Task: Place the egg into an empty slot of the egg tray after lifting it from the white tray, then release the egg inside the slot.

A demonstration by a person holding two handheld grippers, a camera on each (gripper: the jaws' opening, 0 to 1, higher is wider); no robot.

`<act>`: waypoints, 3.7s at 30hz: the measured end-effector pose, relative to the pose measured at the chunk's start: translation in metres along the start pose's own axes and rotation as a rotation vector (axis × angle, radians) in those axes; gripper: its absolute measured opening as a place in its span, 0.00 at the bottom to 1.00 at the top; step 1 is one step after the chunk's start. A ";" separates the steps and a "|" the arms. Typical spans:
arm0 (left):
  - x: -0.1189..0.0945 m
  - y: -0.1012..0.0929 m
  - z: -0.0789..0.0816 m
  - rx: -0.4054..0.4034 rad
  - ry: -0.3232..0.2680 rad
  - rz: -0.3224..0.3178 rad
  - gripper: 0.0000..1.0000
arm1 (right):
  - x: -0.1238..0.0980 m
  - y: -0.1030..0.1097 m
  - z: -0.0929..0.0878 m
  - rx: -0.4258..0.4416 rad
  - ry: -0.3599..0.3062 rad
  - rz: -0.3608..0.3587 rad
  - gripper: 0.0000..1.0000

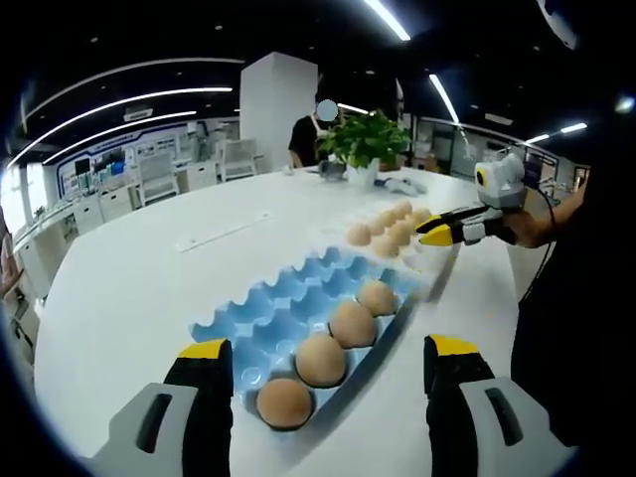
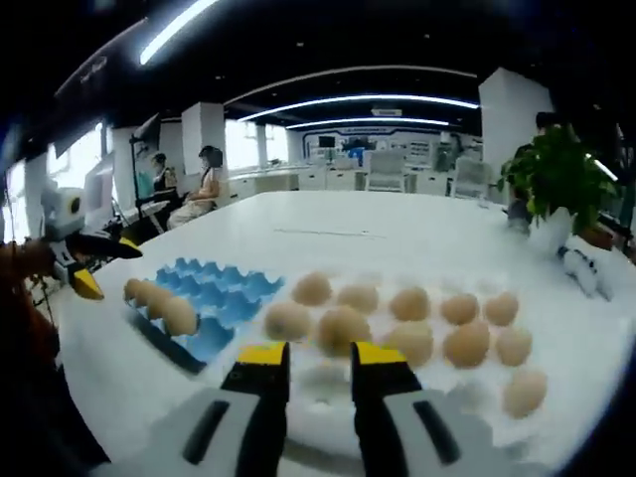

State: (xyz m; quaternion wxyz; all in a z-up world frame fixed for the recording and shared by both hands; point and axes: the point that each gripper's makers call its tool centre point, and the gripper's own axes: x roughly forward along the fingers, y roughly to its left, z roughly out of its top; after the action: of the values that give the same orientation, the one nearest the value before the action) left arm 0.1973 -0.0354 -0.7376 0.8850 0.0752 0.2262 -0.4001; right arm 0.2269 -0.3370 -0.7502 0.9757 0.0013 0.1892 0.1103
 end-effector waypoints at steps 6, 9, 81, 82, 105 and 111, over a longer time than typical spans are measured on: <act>0.000 0.000 0.000 0.000 0.002 -0.001 0.79 | -0.021 -0.076 0.000 0.049 -0.022 -0.232 0.24; 0.000 0.000 0.000 0.001 0.001 -0.001 0.79 | -0.032 -0.108 -0.002 0.040 -0.024 -0.315 0.25; -0.001 0.002 -0.004 0.010 0.016 0.010 0.78 | 0.020 0.081 0.014 0.071 0.007 0.267 0.26; -0.001 0.003 -0.004 0.010 0.017 0.010 0.78 | 0.021 0.086 0.013 0.068 0.013 0.281 0.26; -0.004 0.003 -0.001 0.006 0.008 0.021 0.78 | 0.046 0.154 -0.008 -0.039 0.086 0.479 0.26; -0.004 0.001 0.000 0.014 0.006 0.015 0.78 | 0.049 0.158 -0.016 -0.051 0.100 0.491 0.27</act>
State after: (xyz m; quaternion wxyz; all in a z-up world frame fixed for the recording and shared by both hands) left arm 0.1961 -0.0319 -0.7363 0.8867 0.0841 0.2255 -0.3948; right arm 0.2313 -0.1728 -0.7766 0.9088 0.0169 0.2282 0.3488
